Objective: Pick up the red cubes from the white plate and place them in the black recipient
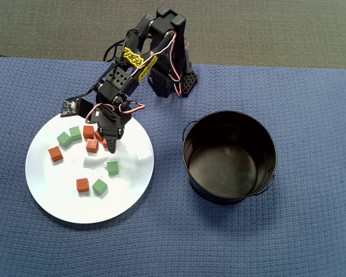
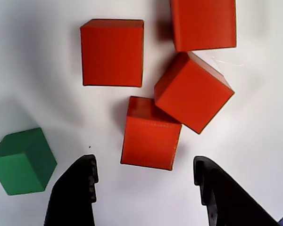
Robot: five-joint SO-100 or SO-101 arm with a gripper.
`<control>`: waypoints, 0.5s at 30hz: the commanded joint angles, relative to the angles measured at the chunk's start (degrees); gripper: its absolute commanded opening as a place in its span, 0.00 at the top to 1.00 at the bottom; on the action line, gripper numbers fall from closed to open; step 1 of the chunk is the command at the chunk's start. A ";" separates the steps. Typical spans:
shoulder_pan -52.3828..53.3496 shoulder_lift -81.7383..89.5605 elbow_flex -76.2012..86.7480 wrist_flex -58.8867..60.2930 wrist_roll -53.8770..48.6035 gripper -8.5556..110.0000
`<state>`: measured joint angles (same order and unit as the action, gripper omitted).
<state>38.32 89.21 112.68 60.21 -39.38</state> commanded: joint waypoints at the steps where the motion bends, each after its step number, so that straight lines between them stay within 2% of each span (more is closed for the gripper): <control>1: -0.09 -0.53 -3.87 -1.23 -1.67 0.77; 8: 0.97 -2.99 -5.80 -0.70 -4.13 0.78; 15: 2.46 -5.80 -9.14 -0.88 -4.83 0.85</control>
<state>39.99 83.23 107.40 60.12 -43.24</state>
